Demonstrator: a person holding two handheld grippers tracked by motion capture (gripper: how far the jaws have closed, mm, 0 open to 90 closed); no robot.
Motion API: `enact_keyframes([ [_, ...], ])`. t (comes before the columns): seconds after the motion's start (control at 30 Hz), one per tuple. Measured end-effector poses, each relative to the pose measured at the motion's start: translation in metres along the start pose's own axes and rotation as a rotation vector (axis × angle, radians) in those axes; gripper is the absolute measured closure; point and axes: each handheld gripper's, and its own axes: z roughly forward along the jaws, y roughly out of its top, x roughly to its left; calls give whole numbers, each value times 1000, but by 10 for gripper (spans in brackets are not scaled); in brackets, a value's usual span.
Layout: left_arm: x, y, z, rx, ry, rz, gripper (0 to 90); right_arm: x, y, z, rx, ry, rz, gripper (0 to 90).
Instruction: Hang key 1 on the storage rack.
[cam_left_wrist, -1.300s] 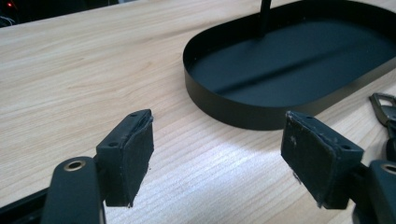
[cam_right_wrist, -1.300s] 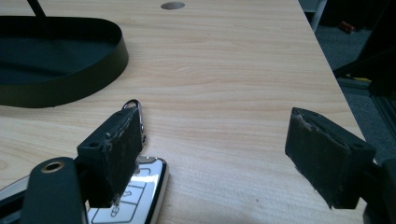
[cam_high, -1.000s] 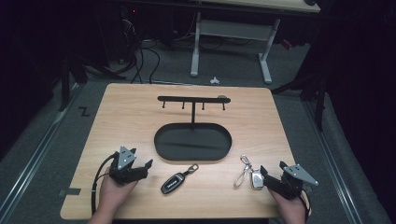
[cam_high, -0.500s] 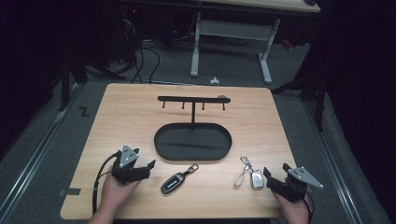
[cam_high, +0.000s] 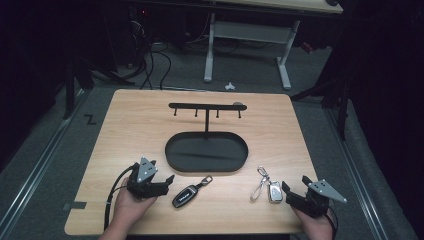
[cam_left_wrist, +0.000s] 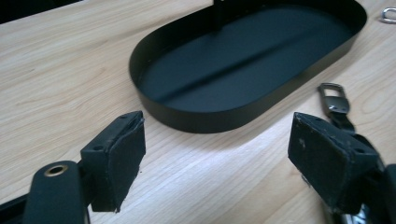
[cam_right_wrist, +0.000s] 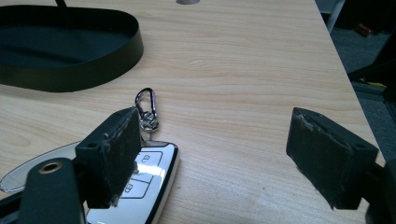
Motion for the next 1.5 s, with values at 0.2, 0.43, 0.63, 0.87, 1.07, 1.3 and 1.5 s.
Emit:
enact_keyframes([
  [0.2, -15, 8, 6, 68, -21, 44, 160, 2, 0, -1, -1, 8, -1, 180],
  [0.43, -24, 17, 15, 122, -56, 33, 167, 3, 1, 1, 7, 36, -1, 182],
  [0.63, -17, 6, 16, 130, -17, 5, 236, 15, 3, 0, 32, 110, -6, 209],
  [0.87, -10, -15, 18, 176, -23, 42, 501, 45, 9, 5, 47, 172, -56, 211],
  [1.07, -28, -18, 24, 226, -134, 102, 716, 52, 7, 10, 75, 174, -89, 212],
  [1.3, -46, -14, 25, 216, -192, 112, 775, 49, 6, 10, 75, 175, -83, 221],
  [1.5, -75, -8, 27, 205, -275, 171, 765, 48, 5, 11, 74, 175, -82, 228],
])
